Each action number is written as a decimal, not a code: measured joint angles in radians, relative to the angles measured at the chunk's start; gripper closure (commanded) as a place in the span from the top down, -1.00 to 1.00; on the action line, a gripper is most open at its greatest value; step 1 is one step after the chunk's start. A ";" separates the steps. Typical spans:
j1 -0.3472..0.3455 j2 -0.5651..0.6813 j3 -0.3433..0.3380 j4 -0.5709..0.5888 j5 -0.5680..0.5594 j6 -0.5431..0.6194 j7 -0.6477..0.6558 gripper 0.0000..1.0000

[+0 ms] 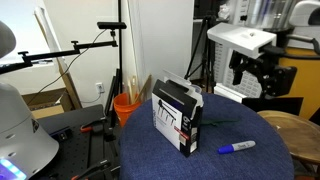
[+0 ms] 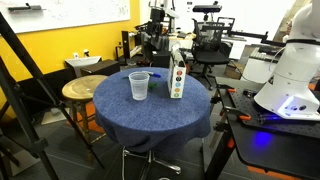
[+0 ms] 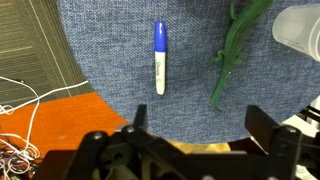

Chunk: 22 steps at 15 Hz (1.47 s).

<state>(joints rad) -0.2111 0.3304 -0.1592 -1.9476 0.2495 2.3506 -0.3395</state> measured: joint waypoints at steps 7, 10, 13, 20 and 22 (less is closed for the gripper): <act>-0.054 0.094 0.041 0.041 -0.004 0.000 -0.089 1.00; -0.070 0.155 0.059 0.076 -0.005 0.005 -0.109 1.00; -0.080 0.228 0.072 0.127 -0.011 0.010 -0.109 1.00; -0.082 0.364 0.085 0.229 -0.053 0.014 -0.106 1.00; -0.082 0.393 0.089 0.252 -0.061 0.014 -0.105 1.00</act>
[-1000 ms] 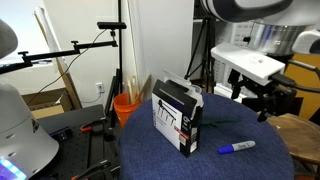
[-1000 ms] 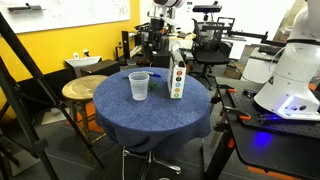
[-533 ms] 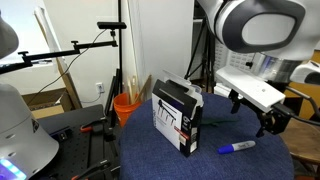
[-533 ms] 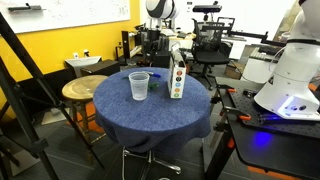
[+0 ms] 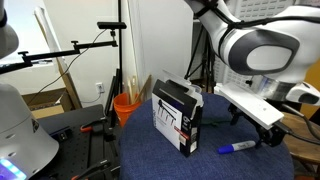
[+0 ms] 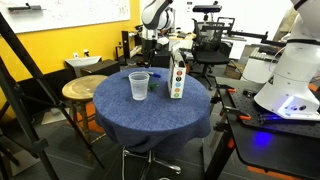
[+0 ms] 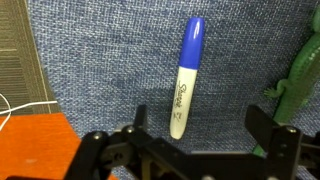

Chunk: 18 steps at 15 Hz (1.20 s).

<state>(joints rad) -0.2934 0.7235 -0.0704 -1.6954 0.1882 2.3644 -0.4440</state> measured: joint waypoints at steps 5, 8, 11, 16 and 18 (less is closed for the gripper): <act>0.000 0.051 0.008 0.040 -0.025 0.000 0.008 0.47; 0.000 0.066 0.008 0.049 -0.030 0.000 0.015 0.06; -0.001 0.074 0.008 0.052 -0.031 0.000 0.016 -0.43; -0.006 0.081 0.008 0.052 -0.032 0.000 0.017 -0.98; -0.007 0.080 0.007 0.056 -0.033 0.000 0.017 -0.92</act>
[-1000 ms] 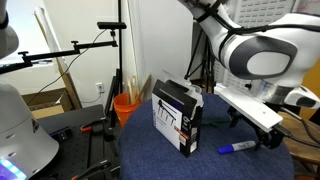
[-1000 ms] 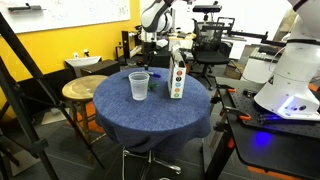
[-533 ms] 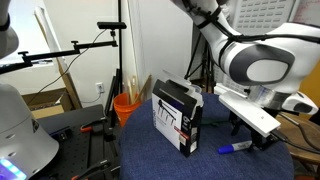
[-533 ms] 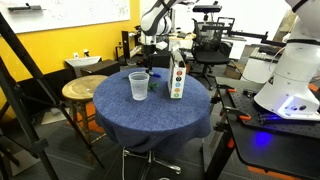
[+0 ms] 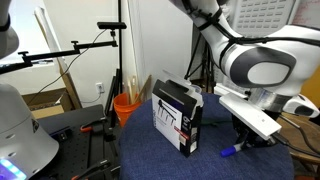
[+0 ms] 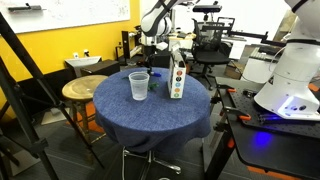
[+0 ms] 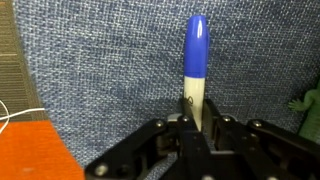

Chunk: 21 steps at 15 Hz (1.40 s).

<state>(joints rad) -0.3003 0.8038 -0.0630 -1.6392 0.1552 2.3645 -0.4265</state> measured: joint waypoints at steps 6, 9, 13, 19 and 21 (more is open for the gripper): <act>-0.001 -0.021 0.002 0.008 0.000 0.029 0.000 -0.92; 0.001 -0.076 0.010 0.006 -0.002 0.040 0.000 -0.92; 0.014 -0.188 0.023 -0.015 -0.027 0.051 0.000 -0.92; 0.098 -0.403 0.035 -0.161 -0.126 0.143 0.000 -0.92; 0.139 -0.470 0.049 -0.248 -0.149 0.231 0.003 -0.92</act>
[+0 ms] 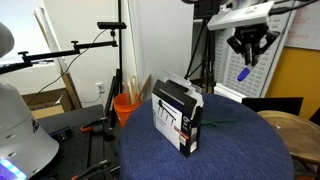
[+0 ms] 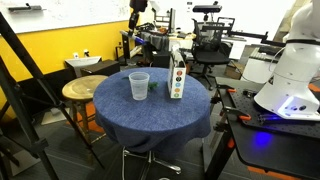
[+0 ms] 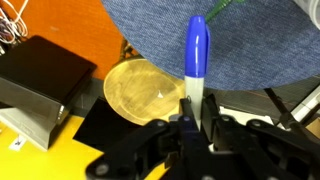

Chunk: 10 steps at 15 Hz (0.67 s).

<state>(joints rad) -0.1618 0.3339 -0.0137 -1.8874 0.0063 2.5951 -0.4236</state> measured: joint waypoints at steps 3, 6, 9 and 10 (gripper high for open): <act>0.075 -0.074 0.020 -0.131 -0.031 0.152 0.071 -0.92; 0.160 -0.115 0.019 -0.240 -0.103 0.316 0.222 -0.92; 0.243 -0.129 -0.034 -0.311 -0.216 0.436 0.407 -0.92; 0.270 -0.129 -0.067 -0.325 -0.257 0.462 0.466 -0.92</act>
<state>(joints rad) 0.1078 0.2047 -0.0805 -2.2127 -0.2504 3.0567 0.0425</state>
